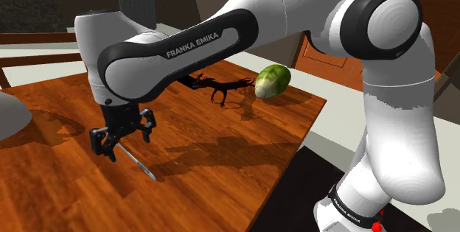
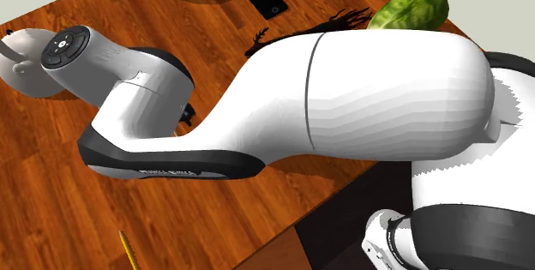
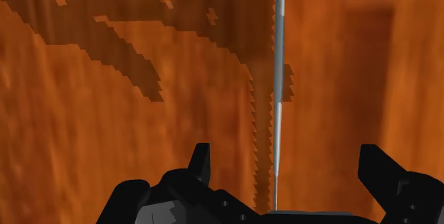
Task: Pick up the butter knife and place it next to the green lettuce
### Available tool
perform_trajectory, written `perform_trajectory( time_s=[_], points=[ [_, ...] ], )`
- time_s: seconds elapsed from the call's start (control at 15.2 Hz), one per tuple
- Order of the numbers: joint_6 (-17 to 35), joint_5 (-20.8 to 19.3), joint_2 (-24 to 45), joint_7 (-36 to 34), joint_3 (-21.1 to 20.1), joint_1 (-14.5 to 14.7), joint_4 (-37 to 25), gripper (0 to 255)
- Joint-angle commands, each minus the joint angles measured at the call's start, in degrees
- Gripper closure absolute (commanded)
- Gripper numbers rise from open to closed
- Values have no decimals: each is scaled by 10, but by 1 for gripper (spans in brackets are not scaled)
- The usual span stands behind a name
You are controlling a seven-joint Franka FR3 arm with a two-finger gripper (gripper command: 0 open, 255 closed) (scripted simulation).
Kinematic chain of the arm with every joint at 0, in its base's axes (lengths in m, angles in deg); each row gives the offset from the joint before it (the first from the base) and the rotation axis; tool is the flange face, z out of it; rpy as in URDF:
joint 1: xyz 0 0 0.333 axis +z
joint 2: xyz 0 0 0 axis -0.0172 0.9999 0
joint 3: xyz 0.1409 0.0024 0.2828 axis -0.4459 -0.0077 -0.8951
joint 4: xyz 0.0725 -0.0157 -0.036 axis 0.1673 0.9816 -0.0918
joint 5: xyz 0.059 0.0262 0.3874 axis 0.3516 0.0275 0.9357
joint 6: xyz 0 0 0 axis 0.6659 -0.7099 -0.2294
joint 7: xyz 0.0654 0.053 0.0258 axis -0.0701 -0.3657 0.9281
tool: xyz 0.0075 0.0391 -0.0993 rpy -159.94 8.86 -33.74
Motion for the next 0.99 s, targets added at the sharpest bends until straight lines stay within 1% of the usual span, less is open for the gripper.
perform_trajectory(
  time_s=[0.0,0.53,0.59,0.92],
  points=[
    [13,-3,6,-2,2,1,7,0],
    [16,-4,8,-3,2,1,9,0],
    [16,-4,8,-3,2,1,9,255],
    [16,-4,8,-3,2,1,9,255]
  ],
)
